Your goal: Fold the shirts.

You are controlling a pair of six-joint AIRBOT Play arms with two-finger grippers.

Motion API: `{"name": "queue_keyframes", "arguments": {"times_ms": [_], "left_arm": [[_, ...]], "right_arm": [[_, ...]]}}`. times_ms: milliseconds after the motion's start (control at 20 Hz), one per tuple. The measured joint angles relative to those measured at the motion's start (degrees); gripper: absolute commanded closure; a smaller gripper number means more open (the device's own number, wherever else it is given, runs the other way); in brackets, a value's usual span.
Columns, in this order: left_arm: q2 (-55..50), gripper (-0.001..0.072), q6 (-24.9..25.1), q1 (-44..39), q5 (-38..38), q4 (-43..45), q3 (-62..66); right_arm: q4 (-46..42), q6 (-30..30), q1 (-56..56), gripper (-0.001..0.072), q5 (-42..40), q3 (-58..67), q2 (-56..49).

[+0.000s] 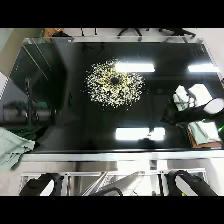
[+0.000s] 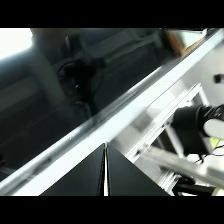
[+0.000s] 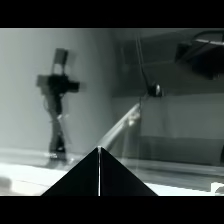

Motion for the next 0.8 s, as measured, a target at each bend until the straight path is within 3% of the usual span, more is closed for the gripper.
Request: {"name": "queue_keyframes", "arguments": {"times_ms": [350, 800], "left_arm": [[12.9, 0.0690, -1.3, -0.1, 2.1, 1.5, -13.8], [15.0, 0.0690, -2.6, -0.1, 2.2, 1.8, -16.0]], "right_arm": [[0.5, -0.2, 5.3, 0.0697, 0.2, -4.9, 2.8], [0.6, 0.0, 5.7, 0.0697, 3.9, -5.3, 3.0]]}}
